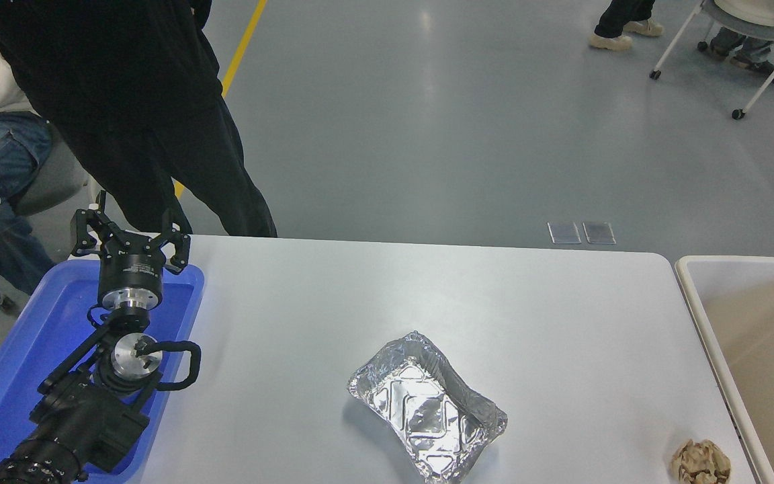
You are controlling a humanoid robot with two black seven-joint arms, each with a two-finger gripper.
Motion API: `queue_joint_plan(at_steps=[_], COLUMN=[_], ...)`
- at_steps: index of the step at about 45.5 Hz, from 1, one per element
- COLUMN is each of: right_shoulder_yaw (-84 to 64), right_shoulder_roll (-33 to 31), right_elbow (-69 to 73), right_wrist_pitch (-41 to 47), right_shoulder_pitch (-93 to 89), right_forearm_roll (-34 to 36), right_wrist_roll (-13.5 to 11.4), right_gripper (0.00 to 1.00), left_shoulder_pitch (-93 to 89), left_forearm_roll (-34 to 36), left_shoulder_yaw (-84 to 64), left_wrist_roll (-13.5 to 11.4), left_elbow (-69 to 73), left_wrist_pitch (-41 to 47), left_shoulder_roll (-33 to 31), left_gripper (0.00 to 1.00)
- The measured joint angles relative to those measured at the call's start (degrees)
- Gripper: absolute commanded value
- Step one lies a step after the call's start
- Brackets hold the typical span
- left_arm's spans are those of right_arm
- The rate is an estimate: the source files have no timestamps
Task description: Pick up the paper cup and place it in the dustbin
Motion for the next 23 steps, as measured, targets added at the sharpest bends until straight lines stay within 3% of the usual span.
queue_joint_plan(at_steps=[23], right_shoulder_yaw=[-8.71], right_shoulder_roll=[-16.15], right_elbow=[31.38], right_wrist_pitch=[-1.48], right_shoulder_pitch=[16.69], right_forearm_roll=[-15.55], right_wrist_roll=[-0.04], right_gripper=[1.00], left_shoulder_pitch=[0.02], left_forearm_roll=[0.00], left_shoulder_yaw=[0.00], left_wrist_roll=[0.00], left_elbow=[-0.01], left_wrist_pitch=[-0.06], left_shoulder_roll=[-0.01], left_gripper=[0.99])
